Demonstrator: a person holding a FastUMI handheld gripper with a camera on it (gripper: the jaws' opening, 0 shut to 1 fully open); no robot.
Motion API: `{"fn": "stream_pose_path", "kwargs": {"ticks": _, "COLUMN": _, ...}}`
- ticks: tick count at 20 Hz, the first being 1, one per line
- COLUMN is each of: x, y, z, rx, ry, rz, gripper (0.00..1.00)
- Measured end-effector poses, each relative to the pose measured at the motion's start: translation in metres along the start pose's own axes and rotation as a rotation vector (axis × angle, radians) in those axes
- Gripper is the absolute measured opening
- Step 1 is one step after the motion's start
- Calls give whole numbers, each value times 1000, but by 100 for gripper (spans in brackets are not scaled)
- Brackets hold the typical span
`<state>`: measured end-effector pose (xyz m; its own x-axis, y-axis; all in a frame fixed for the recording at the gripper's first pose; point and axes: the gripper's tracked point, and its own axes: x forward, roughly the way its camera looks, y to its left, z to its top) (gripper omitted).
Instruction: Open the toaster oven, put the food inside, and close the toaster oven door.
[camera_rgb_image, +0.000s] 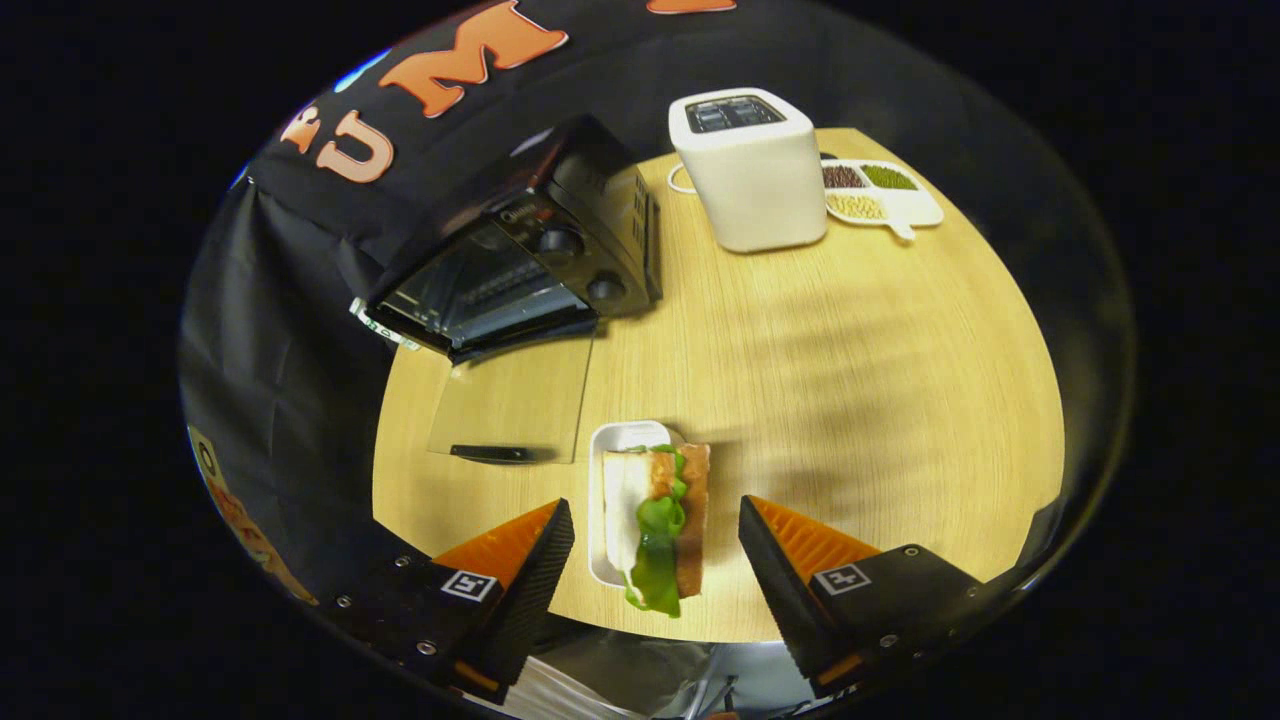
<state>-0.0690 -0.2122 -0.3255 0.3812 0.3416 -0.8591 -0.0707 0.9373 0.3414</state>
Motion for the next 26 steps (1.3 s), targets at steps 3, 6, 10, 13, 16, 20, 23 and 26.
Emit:
{"fn": "stream_pose_path", "kwargs": {"ticks": 3, "x": 13, "y": 1, "z": -6, "rx": 12, "ry": 48, "rz": 57, "gripper": 99}}
{"fn": "stream_pose_path", "kwargs": {"ticks": 6, "x": 18, "y": -3, "z": -14, "rx": -19, "ry": 92, "rz": 54, "gripper": 79}}
{"fn": "stream_pose_path", "kwargs": {"ticks": 10, "x": 8, "y": 2, "z": -13, "rx": -16, "ry": 109, "rz": 24, "gripper": 34}}
{"fn": "stream_pose_path", "kwargs": {"ticks": 13, "x": -15, "y": 14, "z": -6, "rx": -46, "ry": 69, "rz": 0, "gripper": 31}}
{"fn": "stream_pose_path", "kwargs": {"ticks": 16, "x": -36, "y": 36, "z": 12, "rx": -38, "ry": -11, "rz": 11, "gripper": 31}}
{"fn": "stream_pose_path", "kwargs": {"ticks": 20, "x": -50, "y": 74, "z": 39, "rx": 26, "ry": -144, "rz": 76, "gripper": 31}}
{"fn": "stream_pose_path", "kwargs": {"ticks": 23, "x": -43, "y": 107, "z": 47, "rx": 75, "ry": -201, "rz": 136, "gripper": 31}}
{"fn": "stream_pose_path", "kwargs": {"ticks": 26, "x": -23, "y": 140, "z": 56, "rx": 171, "ry": -259, "rz": 201, "gripper": 31}}
